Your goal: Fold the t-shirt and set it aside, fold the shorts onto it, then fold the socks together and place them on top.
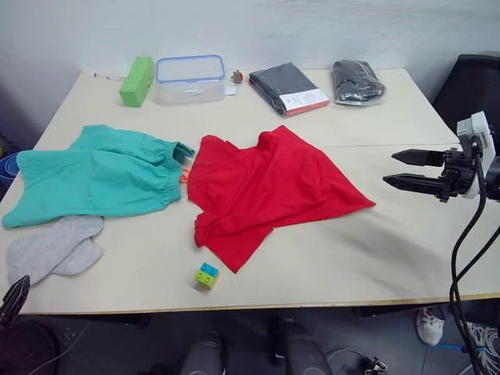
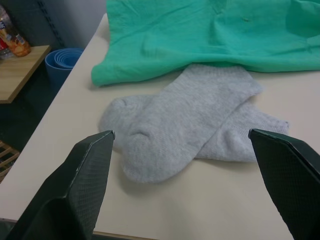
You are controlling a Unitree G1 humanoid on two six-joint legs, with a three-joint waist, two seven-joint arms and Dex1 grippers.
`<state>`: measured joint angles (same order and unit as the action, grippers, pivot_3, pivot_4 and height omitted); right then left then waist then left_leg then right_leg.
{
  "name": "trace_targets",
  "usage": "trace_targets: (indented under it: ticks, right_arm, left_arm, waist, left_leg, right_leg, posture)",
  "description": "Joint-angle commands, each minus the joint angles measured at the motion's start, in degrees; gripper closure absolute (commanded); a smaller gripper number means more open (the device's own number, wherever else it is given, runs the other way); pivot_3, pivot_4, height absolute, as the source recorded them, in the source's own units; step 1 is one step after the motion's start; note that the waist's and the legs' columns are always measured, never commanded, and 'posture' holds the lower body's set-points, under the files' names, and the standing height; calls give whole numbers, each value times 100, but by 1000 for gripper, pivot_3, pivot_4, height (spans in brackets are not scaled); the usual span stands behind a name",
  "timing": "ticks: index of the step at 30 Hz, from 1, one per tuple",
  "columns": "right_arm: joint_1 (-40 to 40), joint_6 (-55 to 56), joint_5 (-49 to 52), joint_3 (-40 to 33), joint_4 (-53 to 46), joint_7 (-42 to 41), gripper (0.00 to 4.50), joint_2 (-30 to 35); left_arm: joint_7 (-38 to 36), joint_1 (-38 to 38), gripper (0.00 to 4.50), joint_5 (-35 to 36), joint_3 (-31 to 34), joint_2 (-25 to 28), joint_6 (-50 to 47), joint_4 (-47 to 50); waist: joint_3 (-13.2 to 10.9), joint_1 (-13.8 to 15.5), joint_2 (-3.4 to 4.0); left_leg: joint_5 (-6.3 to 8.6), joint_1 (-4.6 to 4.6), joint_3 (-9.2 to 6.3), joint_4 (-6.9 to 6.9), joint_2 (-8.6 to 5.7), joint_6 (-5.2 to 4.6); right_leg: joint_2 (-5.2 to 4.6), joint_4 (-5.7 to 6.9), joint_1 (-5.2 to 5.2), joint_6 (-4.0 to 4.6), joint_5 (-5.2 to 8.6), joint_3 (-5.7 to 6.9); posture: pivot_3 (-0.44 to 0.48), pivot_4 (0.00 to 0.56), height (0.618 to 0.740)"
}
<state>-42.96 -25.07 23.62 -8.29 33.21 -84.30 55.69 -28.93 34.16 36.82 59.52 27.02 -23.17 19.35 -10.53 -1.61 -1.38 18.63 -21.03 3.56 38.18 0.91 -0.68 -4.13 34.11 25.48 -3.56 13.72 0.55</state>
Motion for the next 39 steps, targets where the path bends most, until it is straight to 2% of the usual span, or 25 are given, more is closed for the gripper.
trace_targets:
  ticks: [1, 16, 23, 26, 29, 32, 35, 39]
  right_arm:
    - [-53, 57, -4, 5, -93, -105, 28, -1]
    - [-16, 424, -112, -23, -133, 144, 28, -79]
    - [317, -118, 156, -90, -960, -69, 28, 87]
    - [620, -538, 451, -132, -1796, -212, 28, 233]
    - [1065, -1023, 894, -212, -2849, -248, 28, 316]
    - [1690, -1359, 1365, -308, -4063, -190, 28, 360]
    - [2120, -1625, 1785, -419, -5033, 81, 28, 295]
    - [2482, -1727, 2089, -468, -5727, 426, 28, 204]
  left_arm:
    - [25, 111, 0, 88, 250, 50, 93, 67]
    - [56, 58, 0, 69, 94, 130, 58, 98]
    - [-389, 43, 0, 373, -381, 488, -258, 660]
    - [-888, 22, 0, 462, -1004, 986, -544, 1157]
    - [-1186, -408, 0, 521, -1798, 1529, -799, 1406]
    - [-1702, -1212, 0, 494, -2834, 2148, -959, 1380]
    - [-2397, -2115, 0, 146, -3895, 2841, -887, 1138]
    - [-3291, -3237, 0, -203, -4999, 3266, -677, 601]
  waist:
    - [0, -1, 0]
    - [-1, -6, 2]
    - [-1, 10, 2]
    - [-2, 19, 4]
    - [-4, 12, 11]
    - [-5, 17, 13]
    - [-5, 18, 14]
    - [-6, -9, 16]
  left_leg:
    - [0, 0, 0, 0, 0, 0]
    - [1, 0, 0, -1, 1, 2]
    - [1, -2, -2, -1, 0, 1]
    - [1, -5, -7, -1, -2, 1]
    - [0, -4, -8, -4, -2, 1]
    - [-1, -3, -12, -4, 0, 4]
    - [-2, -3, -15, -3, 0, 5]
    - [-1, 1, -3, -4, 0, 7]
  right_leg:
    - [0, 0, 0, 0, 0, 0]
    - [-2, 0, 1, -1, 0, -1]
    - [-7, 0, 1, 0, 0, 1]
    - [-12, -1, 1, 0, 0, 3]
    - [-12, 0, 1, 1, 0, 3]
    - [-8, 8, 1, -13, -7, 8]
    - [-4, 14, 1, -25, -14, 13]
    - [6, 16, 2, -32, -18, 15]
  posture:
    - [0, 150, 740]
    - [0, 150, 740]
    - [0, 150, 740]
    - [0, 150, 740]
    - [0, 150, 740]
    - [0, 150, 740]
    - [0, 150, 740]
    - [0, 150, 740]
